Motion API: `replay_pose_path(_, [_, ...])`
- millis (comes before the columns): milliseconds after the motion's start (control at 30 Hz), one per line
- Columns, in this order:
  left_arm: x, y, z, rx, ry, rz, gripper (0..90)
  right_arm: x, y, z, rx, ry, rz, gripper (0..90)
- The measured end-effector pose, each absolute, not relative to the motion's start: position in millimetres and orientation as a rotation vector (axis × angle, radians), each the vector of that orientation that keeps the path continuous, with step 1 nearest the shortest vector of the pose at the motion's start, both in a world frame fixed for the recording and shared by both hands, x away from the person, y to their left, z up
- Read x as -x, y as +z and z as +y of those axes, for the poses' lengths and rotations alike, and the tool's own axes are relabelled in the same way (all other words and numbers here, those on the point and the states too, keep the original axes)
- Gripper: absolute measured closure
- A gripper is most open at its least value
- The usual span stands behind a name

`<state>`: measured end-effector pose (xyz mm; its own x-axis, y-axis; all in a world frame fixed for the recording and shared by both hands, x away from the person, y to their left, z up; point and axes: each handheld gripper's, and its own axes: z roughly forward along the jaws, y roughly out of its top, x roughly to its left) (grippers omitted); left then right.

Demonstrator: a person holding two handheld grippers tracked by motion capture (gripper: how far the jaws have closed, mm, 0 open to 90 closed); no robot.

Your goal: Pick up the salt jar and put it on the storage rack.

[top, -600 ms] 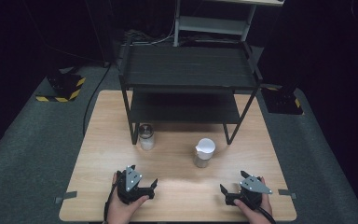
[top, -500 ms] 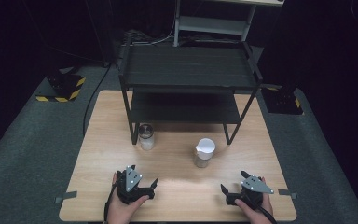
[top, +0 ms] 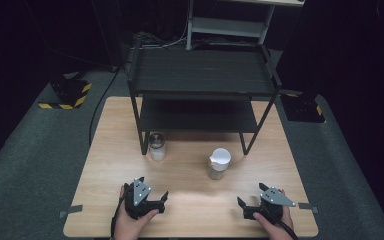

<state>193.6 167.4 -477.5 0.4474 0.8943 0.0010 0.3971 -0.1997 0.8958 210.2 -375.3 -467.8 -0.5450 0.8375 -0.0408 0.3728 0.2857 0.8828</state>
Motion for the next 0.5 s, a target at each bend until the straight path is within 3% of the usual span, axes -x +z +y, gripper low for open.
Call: replay_pose_path(500, [-197.8,-478.6,170.8,-1.778,0.671,1.087,0.6,-208.8,-468.5,-375.1,-1.072,1.206,2.047,0.6])
